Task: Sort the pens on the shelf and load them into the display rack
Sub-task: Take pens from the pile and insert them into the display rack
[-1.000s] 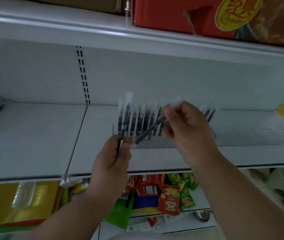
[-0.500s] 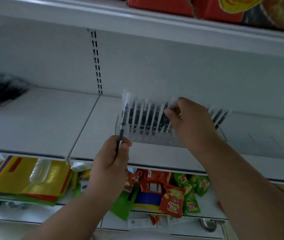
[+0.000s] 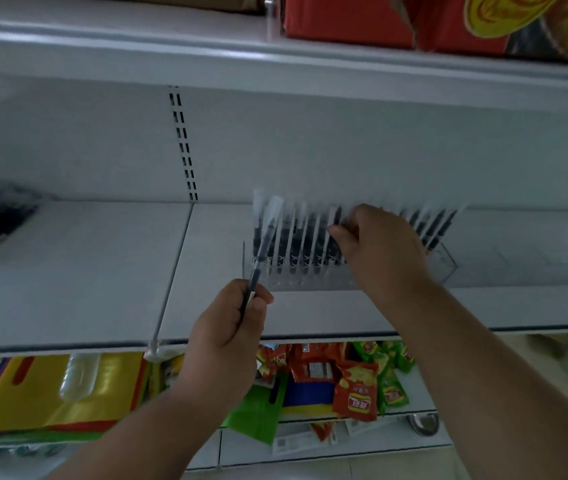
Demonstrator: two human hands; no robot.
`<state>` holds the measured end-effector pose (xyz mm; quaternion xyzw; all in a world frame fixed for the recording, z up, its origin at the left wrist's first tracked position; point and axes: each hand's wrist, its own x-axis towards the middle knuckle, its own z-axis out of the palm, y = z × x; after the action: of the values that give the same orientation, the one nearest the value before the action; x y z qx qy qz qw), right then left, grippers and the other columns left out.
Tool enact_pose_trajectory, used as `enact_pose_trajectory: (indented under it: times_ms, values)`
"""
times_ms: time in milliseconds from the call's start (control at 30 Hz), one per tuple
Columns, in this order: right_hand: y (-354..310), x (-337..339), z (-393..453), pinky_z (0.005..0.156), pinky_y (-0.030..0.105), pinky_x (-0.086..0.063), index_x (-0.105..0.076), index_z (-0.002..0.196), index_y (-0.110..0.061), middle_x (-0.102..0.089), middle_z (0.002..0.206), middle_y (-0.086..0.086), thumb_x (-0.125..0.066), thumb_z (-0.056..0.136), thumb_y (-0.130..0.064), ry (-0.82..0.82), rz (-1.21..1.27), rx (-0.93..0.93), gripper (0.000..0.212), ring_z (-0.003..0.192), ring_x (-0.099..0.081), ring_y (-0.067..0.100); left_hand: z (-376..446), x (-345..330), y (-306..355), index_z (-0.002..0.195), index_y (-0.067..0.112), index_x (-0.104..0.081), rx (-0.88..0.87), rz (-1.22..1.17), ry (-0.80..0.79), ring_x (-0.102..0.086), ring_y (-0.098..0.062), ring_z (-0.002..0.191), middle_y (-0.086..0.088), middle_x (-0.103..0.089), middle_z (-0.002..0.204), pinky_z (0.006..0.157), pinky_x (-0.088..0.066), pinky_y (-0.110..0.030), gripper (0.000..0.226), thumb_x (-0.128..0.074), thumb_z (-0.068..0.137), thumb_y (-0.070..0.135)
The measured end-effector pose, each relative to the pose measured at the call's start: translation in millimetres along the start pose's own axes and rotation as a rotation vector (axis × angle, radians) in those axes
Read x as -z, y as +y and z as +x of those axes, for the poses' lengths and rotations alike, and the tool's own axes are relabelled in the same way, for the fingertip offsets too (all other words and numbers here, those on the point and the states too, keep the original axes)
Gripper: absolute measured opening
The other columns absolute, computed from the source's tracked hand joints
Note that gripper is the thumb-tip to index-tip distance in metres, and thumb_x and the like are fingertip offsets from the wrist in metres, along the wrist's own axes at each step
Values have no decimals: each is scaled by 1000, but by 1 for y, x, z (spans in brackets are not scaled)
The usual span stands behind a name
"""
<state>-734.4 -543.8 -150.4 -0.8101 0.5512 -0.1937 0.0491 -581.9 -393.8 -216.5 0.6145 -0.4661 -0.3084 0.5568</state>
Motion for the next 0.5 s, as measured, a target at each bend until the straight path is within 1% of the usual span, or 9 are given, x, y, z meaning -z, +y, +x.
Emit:
enact_pose_trajectory:
  times_ms: [100,167,200,267,333,400,467,500]
  values:
    - [-5,-2,-6,62,29,-38,-52,89,-16,-57,78,1,-54,96,-46,39,21,-80,32,76,-57,21,7,9,6,89,37,-57,-20,21,-60,-37,-17,54,4,-39,56,53,-36,-36,23,-44,101,22]
    - [-7,1,-14,62,28,-41,-52,95,-18,-59,83,-2,-58,93,-48,113,79,-127,31,76,-58,17,12,12,7,89,38,-57,-38,33,-91,-38,-15,53,6,-39,55,52,-36,-36,23,-44,101,23]
    - [-8,3,-19,60,26,-41,-53,94,-19,-59,82,-5,-59,92,-49,155,131,-126,30,74,-57,14,14,13,8,90,38,-57,-47,42,-103,-38,-14,53,7,-40,56,53,-37,-36,22,-44,101,24]
    - [-16,8,-30,57,23,-43,-57,88,-22,-62,80,-9,-58,90,-51,160,319,-113,29,70,-58,7,17,12,8,91,39,-56,-70,64,-127,-39,-10,53,10,-44,56,54,-38,-33,22,-45,101,23]
    - [-28,12,-37,59,27,-51,-64,86,-21,-67,79,-4,-57,86,-53,58,628,-106,32,65,-60,10,20,8,10,91,36,-57,-95,91,-162,-38,-5,50,12,-45,55,52,-37,-23,21,-45,101,22]
    - [-34,18,-42,52,27,-48,-65,83,-13,-67,69,-2,-60,91,-39,-2,835,-121,28,52,-55,10,22,0,15,92,34,-57,-126,152,-250,-39,-6,47,11,-45,54,48,-34,-17,20,-45,102,21]
    - [-31,22,-45,47,24,-43,-64,80,-4,-60,55,-3,-62,95,-23,-11,937,-156,25,46,-50,12,22,-8,20,94,33,-56,-154,202,-306,-39,-7,47,11,-46,54,47,-34,-17,18,-44,102,23]
    - [-28,24,-45,47,24,-42,-63,80,-2,-58,53,-1,-62,96,-21,-15,963,-170,24,45,-50,13,22,-12,21,95,33,-56,-162,213,-315,-40,-6,47,12,-47,55,47,-35,-17,17,-44,102,24]
